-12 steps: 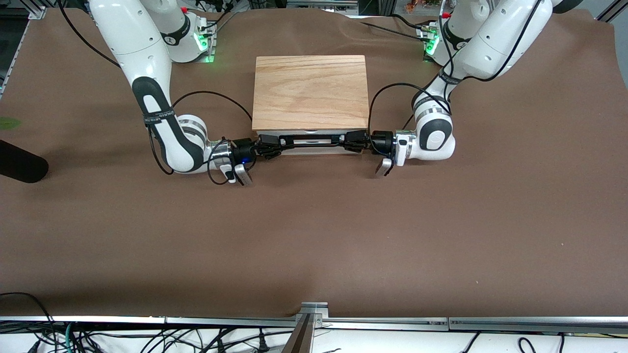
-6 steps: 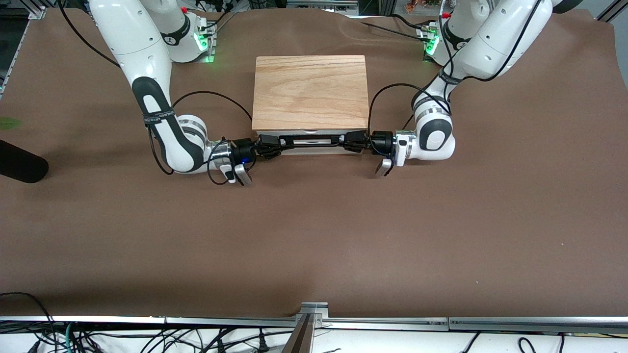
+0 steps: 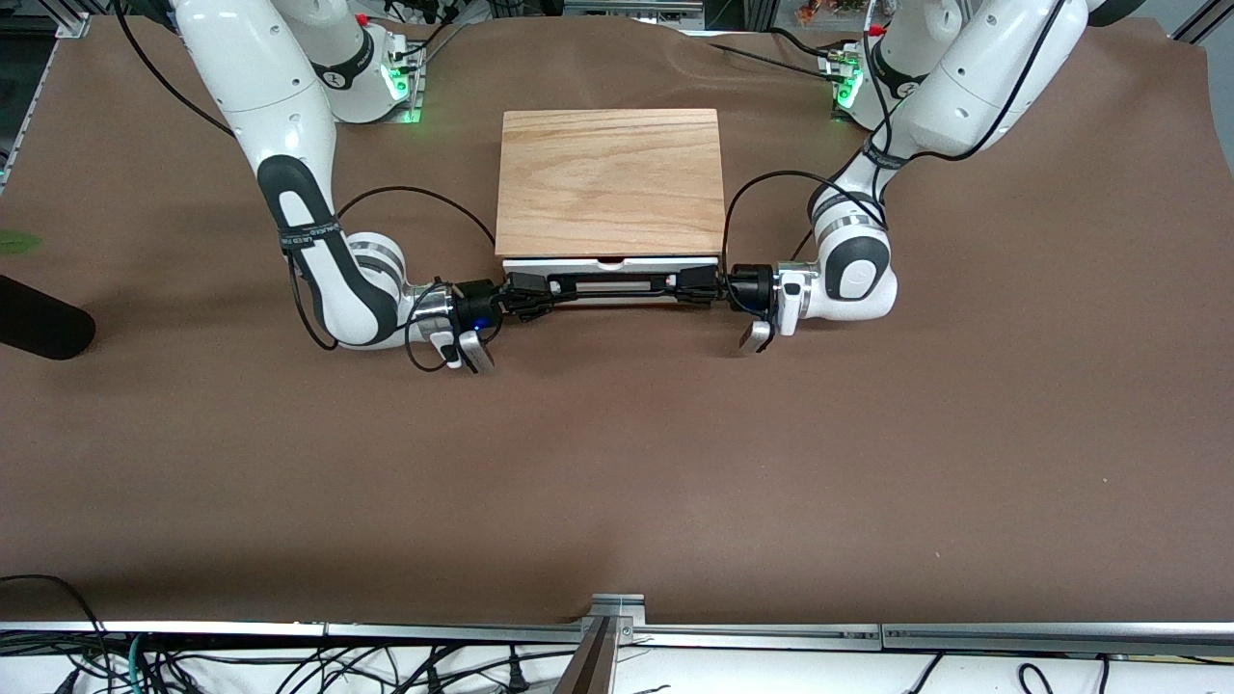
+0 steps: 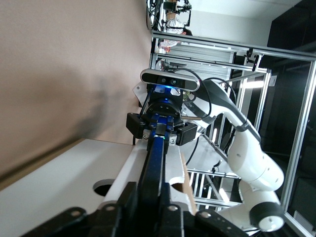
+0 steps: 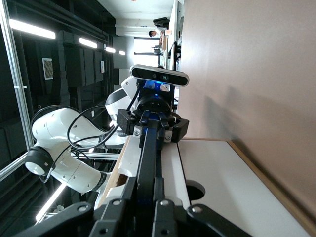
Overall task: Pull top drawer with both arms simultaneously
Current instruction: 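Pull the handle outward with both grippers to slide the drawer open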
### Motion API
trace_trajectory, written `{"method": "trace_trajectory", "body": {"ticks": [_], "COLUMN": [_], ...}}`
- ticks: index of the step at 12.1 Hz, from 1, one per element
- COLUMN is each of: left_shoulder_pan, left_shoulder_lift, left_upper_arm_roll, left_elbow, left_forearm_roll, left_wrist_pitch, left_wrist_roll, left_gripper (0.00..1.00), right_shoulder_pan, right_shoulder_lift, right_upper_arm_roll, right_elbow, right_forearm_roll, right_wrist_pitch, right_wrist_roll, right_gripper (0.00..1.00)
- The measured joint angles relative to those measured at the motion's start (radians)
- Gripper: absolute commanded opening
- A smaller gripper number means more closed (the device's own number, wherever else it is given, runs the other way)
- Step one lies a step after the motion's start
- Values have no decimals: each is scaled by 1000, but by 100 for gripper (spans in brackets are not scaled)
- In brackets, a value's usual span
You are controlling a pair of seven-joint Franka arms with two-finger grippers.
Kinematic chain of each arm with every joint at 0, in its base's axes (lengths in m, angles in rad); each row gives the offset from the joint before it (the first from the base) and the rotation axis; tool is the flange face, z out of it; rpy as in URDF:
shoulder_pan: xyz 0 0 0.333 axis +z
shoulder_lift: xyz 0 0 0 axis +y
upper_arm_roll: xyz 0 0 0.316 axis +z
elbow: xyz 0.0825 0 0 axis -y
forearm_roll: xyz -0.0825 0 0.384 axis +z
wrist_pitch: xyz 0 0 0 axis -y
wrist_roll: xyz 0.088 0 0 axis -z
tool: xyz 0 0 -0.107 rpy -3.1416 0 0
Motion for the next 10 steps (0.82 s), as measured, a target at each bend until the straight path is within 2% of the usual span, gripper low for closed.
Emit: {"method": "trace_trajectory", "body": {"ticks": [4,10], "left_shoulder_pan": [-6,-15], "left_shoulder_lift": [11,59], "left_upper_arm_roll": [7,32], "left_elbow": [29,119], "left_forearm_roll": [1,4], "left_wrist_pitch": [11,20], "left_wrist_roll": [-23,-69], "left_gripper": [0,0], "right_shoulder_pan": [1,2], "right_shoulder_lift": [17,94], "right_upper_arm_roll": [-8,-26], "right_elbow": [38,172], "right_forearm_roll": [-7,-8], "right_wrist_pitch": [1,-6], "right_wrist_roll": [26,97], "right_gripper": [13,13]}}
